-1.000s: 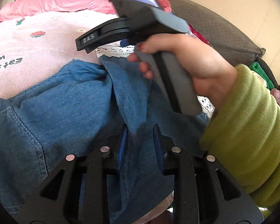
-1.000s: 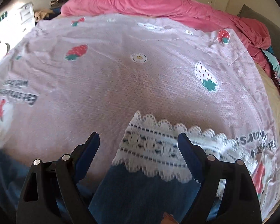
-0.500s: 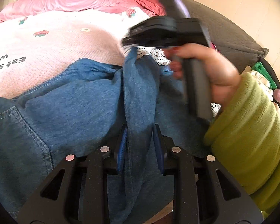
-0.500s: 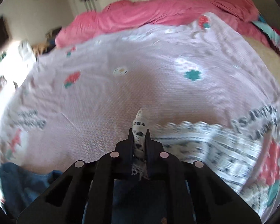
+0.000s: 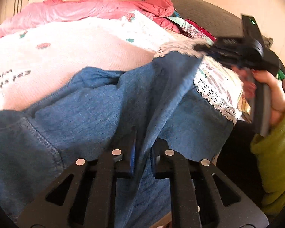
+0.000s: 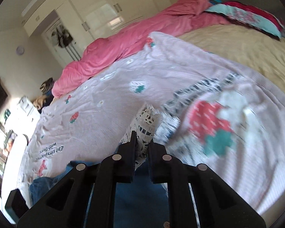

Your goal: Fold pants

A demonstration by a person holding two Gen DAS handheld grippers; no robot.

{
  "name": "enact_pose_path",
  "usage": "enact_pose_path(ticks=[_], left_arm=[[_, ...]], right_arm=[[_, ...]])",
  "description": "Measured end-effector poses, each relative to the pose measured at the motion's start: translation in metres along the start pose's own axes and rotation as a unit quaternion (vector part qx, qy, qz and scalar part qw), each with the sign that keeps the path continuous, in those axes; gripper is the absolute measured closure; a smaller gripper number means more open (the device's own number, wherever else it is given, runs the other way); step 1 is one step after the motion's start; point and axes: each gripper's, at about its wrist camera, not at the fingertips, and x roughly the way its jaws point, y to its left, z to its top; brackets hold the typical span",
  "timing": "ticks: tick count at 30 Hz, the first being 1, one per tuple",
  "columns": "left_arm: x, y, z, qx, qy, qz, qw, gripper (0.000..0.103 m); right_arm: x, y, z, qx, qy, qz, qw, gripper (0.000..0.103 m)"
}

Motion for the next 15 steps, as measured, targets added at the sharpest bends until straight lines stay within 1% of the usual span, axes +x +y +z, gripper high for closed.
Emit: enact_pose_path(ticks=[2,5,8,11,12,14,15], left_arm=[[-0.005,-0.001,-0.001,0.015,-0.005,0.008,0.9999,0.097],[-0.006,-0.002,0.001,0.030,-0.005,0.004,0.9995,0.097],[-0.004,-0.006,-0.001,0.045,-0.004,0.006,0.9990,0.097],[0.000,-0.011,-0.003,0.055,0.002,0.005,0.9985,0.097],[0.000,-0.012,-0.004,0.057,0.003,0.004,0.9983,0.097],[0.001,-0.014,-0.005,0.062,0.003,0.004,0.9981,0.097],[0.000,-0.015,-0.005,0.064,0.003,0.004,0.9980,0.097]], right_arm=[[-0.019,-0.013,-0.013,0.020,0.003,0.004,1.000,0.093],[-0.038,-0.026,-0.035,0.026,0.017,-0.007,0.999,0.093],[-0.047,-0.037,-0.056,0.021,0.045,-0.022,0.999,0.093],[-0.047,-0.052,-0.074,0.042,0.069,-0.011,0.997,0.092],[-0.048,-0.056,-0.076,0.048,0.069,-0.006,0.996,0.090],[-0.048,-0.059,-0.077,0.056,0.073,0.010,0.996,0.082],[-0.049,-0.060,-0.076,0.059,0.071,0.012,0.996,0.073]])
